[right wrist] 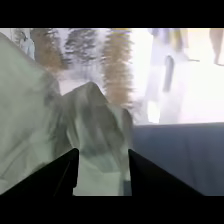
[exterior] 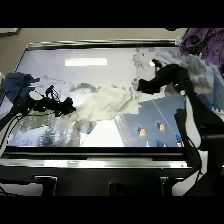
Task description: Fold the clothes and pants, and hang the long-sleeved shirts on hangers.
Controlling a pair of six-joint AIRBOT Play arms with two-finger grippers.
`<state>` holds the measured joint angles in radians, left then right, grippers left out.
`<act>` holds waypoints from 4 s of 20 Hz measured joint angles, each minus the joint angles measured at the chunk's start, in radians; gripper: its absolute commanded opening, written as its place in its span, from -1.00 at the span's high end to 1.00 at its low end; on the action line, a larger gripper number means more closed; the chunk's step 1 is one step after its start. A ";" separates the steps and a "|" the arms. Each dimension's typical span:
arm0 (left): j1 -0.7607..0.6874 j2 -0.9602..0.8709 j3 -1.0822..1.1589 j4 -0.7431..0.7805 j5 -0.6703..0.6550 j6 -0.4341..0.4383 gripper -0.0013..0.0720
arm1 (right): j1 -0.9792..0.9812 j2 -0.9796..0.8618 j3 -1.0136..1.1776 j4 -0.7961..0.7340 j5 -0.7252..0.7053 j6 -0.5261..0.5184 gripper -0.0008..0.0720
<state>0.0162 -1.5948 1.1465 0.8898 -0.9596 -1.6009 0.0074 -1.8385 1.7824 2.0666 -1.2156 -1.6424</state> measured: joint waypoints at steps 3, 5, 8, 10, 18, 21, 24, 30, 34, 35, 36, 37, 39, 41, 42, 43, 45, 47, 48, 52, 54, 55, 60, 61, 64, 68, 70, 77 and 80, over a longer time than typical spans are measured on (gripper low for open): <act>0.000 -0.003 0.015 -0.005 -0.015 0.015 0.91 | -0.137 0.063 -0.066 0.034 -0.070 -0.054 -0.26; 0.000 -0.004 0.019 -0.005 -0.028 0.021 0.91 | -0.196 0.085 -0.153 0.090 -0.110 -0.088 -0.31; 0.000 -0.004 0.023 -0.006 -0.034 0.027 0.91 | -0.215 0.097 -0.295 0.177 -0.117 -0.146 -0.31; 0.000 -0.004 0.024 -0.007 -0.037 0.028 0.91 | -0.189 0.098 -0.369 0.215 -0.088 -0.180 -0.32; 0.000 -0.004 0.024 -0.007 -0.042 0.031 0.91 | -0.014 0.058 -0.454 0.269 0.089 -0.219 -0.31; 0.000 -0.004 0.024 -0.007 -0.043 0.031 0.91 | 0.036 0.047 -0.457 0.283 0.152 -0.199 0.46; 0.000 -0.004 0.024 -0.007 -0.043 0.031 0.92 | 0.059 0.038 -0.458 0.277 0.176 -0.180 0.88; 0.000 0.045 0.196 0.019 -0.060 0.093 0.92 | 0.069 0.140 -0.288 0.213 0.113 -0.186 0.89; 0.000 0.133 0.491 0.133 -0.128 0.094 0.92 | 0.070 0.279 -0.021 0.054 0.062 -0.135 0.89; 0.000 0.165 0.570 0.172 -0.140 0.075 0.92 | 0.070 0.324 0.047 -0.004 0.050 -0.117 0.89; 0.000 0.200 0.642 0.216 -0.152 0.058 0.92 | 0.071 0.370 0.101 -0.054 0.042 -0.103 0.89; 0.000 0.236 0.702 0.259 -0.166 0.035 0.92 | 0.071 0.427 0.148 -0.108 0.037 -0.085 0.89; 0.000 0.325 0.789 0.351 -0.182 -0.024 0.91 | 0.071 0.542 0.201 -0.211 0.034 -0.053 0.89; 0.000 0.420 0.833 0.435 -0.211 -0.098 0.91 | 0.072 0.669 0.232 -0.301 0.024 -0.019 0.88; 0.000 0.470 0.847 0.472 -0.233 -0.135 0.91 | 0.072 0.723 0.240 -0.334 0.017 -0.005 0.88; 0.000 0.512 0.857 0.497 -0.258 -0.164 0.91 | 0.072 0.777 0.246 -0.362 0.008 0.010 0.88; 0.000 0.584 0.869 0.522 -0.318 -0.213 0.91 | 0.072 0.859 0.253 -0.391 -0.013 0.040 0.88; 0.000 0.634 0.873 0.522 -0.368 -0.250 0.91 | 0.071 0.901 0.256 -0.391 -0.035 0.070 0.88; 0.000 0.648 0.870 0.522 -0.386 -0.266 0.91 | 0.071 0.907 0.257 -0.391 -0.047 0.081 0.88; 0.000 0.641 0.802 0.529 -0.423 -0.296 0.91 | 0.071 0.818 0.258 -0.379 -0.095 0.105 0.88; 0.000 0.600 0.733 0.558 -0.428 -0.303 0.91 | 0.071 0.716 0.249 -0.342 -0.116 0.110 0.88; 0.000 0.572 0.693 0.567 -0.429 -0.306 0.91 | 0.071 0.653 0.240 -0.323 -0.124 0.111 0.88; 0.000 0.342 0.468 0.565 -0.339 -0.308 0.91 | 0.071 0.284 0.208 -0.253 -0.130 0.117 0.88; 0.000 0.284 0.435 0.550 -0.306 -0.307 0.91 | 0.071 0.213 0.205 -0.235 -0.121 0.117 0.88; 0.000 0.090 0.376 0.461 -0.213 -0.261 0.91 | 0.071 0.019 0.201 -0.171 -0.077 0.120 0.89; 0.000 -0.089 0.351 0.267 -0.133 -0.151 0.75 | 0.071 -0.125 0.200 -0.087 -0.032 0.137 0.89; 0.005 -0.118 0.354 0.199 -0.117 -0.105 -0.05 | 0.071 -0.144 0.200 -0.067 -0.023 0.144 0.89; 0.128 0.064 0.372 0.144 -0.167 -0.054 -0.57 | 0.071 -0.081 0.200 -0.053 -0.042 0.143 0.88; 0.146 0.195 0.258 0.155 -0.189 -0.048 -0.57 | 0.071 -0.042 0.200 -0.058 -0.065 0.140 0.88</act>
<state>0.1623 -1.3994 1.4048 1.0447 -1.1488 -1.6485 0.0788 -1.8809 1.9823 2.0090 -1.2804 -1.5028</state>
